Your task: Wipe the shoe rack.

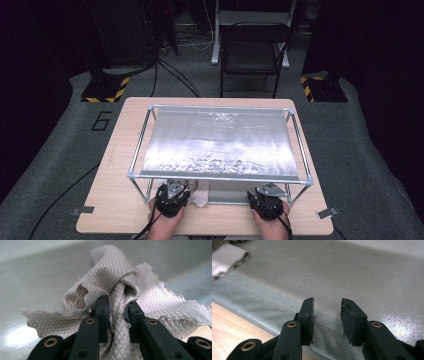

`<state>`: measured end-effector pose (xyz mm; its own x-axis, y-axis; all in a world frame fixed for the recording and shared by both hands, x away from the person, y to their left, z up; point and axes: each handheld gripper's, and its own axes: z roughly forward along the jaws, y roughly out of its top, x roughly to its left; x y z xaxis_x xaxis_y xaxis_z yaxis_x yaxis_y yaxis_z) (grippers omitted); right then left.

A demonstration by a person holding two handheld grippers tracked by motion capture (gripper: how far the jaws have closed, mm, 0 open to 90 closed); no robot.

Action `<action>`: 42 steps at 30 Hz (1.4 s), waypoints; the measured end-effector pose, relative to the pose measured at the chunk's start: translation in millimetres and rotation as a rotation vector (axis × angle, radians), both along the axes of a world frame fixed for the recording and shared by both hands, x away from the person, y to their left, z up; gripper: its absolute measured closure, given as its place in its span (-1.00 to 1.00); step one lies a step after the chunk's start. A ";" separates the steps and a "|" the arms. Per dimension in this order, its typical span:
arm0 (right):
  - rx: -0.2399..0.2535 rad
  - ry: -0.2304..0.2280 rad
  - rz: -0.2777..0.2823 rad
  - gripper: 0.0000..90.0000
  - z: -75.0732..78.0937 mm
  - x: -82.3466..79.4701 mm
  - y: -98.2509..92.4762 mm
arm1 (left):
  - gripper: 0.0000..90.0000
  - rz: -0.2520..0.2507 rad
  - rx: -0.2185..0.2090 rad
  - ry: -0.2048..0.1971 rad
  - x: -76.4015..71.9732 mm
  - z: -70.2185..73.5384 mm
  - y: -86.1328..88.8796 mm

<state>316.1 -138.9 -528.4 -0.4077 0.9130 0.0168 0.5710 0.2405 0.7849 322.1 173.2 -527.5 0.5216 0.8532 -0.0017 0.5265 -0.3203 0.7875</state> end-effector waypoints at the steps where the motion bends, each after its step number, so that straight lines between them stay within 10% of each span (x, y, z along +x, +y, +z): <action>1: 0.009 0.007 -0.009 0.41 0.0 -0.7 0.8 | 0.68 0.001 -0.020 0.005 -0.4 -0.2 -5.3; 11: 0.014 0.011 -0.012 0.41 -0.1 -0.9 1.2 | 0.69 -0.083 0.000 0.007 2.7 0.5 -30.7; 22: 0.001 0.000 0.000 0.41 0.0 0.0 0.0 | 0.69 0.009 0.033 -0.008 -0.8 0.8 11.9; 24: 0.000 0.000 0.000 0.41 0.0 0.0 0.0 | 0.69 0.083 -0.037 -0.009 -3.0 -1.9 23.5; 35: 0.002 0.001 0.001 0.41 0.0 0.1 -0.2 | 0.69 0.122 0.056 -0.015 -3.7 1.7 52.1; 42: 0.004 0.001 0.001 0.41 0.1 0.1 -0.4 | 0.36 0.124 -0.012 -0.006 -2.4 3.4 54.0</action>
